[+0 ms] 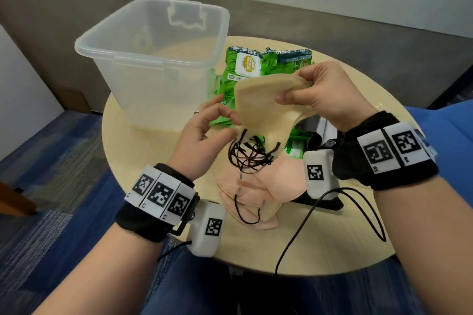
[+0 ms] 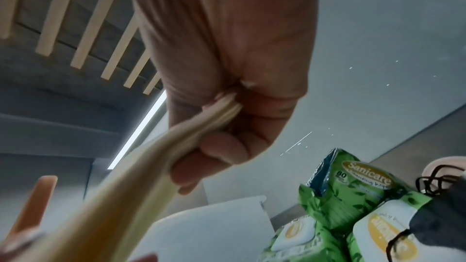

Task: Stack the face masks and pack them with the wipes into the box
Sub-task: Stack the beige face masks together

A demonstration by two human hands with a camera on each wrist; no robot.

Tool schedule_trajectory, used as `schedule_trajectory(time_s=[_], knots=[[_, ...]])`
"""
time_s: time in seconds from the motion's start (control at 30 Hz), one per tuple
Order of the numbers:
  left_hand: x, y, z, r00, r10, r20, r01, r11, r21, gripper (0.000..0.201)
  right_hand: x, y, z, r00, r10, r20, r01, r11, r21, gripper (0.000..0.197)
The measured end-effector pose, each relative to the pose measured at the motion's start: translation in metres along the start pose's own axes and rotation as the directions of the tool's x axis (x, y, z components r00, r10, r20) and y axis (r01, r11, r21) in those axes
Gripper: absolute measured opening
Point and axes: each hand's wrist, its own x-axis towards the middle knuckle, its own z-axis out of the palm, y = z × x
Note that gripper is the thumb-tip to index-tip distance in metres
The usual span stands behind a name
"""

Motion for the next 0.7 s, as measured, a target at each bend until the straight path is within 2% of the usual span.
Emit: schedule_trajectory(time_s=[0.13, 0.27, 0.4, 0.5, 0.53, 0.6, 0.7], knots=[[-0.001, 0.004, 0.007, 0.999, 0.009, 0.047, -0.005, 0.996, -0.087, 0.016, -0.004, -0.002, 0.019, 0.991, 0.015, 0.133, -0.013, 1.0, -0.018, 0.022], [-0.006, 0.002, 0.014, 0.998, -0.062, 0.025, 0.064, 0.989, -0.136, 0.035, -0.006, 0.004, 0.034, 0.993, -0.004, 0.121, 0.004, 1.0, 0.002, 0.025], [-0.01, -0.003, 0.014, 0.987, -0.15, -0.056, 0.144, 0.984, -0.104, 0.036, -0.013, 0.022, 0.048, 0.998, -0.015, 0.062, 0.02, 0.996, -0.082, 0.031], [-0.011, -0.007, 0.011, 0.974, -0.189, -0.122, 0.175, 0.978, -0.114, 0.033, -0.026, 0.034, 0.042, 1.0, 0.004, 0.018, 0.001, 0.972, -0.235, 0.034], [-0.011, -0.008, 0.009, 0.971, -0.193, -0.138, 0.178, 0.977, -0.113, 0.035, -0.032, 0.038, 0.037, 0.999, -0.012, 0.047, 0.026, 0.949, -0.315, 0.033], [-0.012, -0.01, 0.006, 0.966, -0.2, -0.162, 0.186, 0.977, -0.102, 0.04, -0.047, 0.045, 0.029, 0.981, -0.016, 0.193, 0.114, 0.852, -0.511, 0.029], [-0.014, -0.012, 0.005, 0.962, -0.219, -0.164, 0.206, 0.974, -0.097, 0.039, -0.068, 0.06, 0.025, 0.899, 0.131, 0.418, 0.215, 0.699, -0.681, 0.019]])
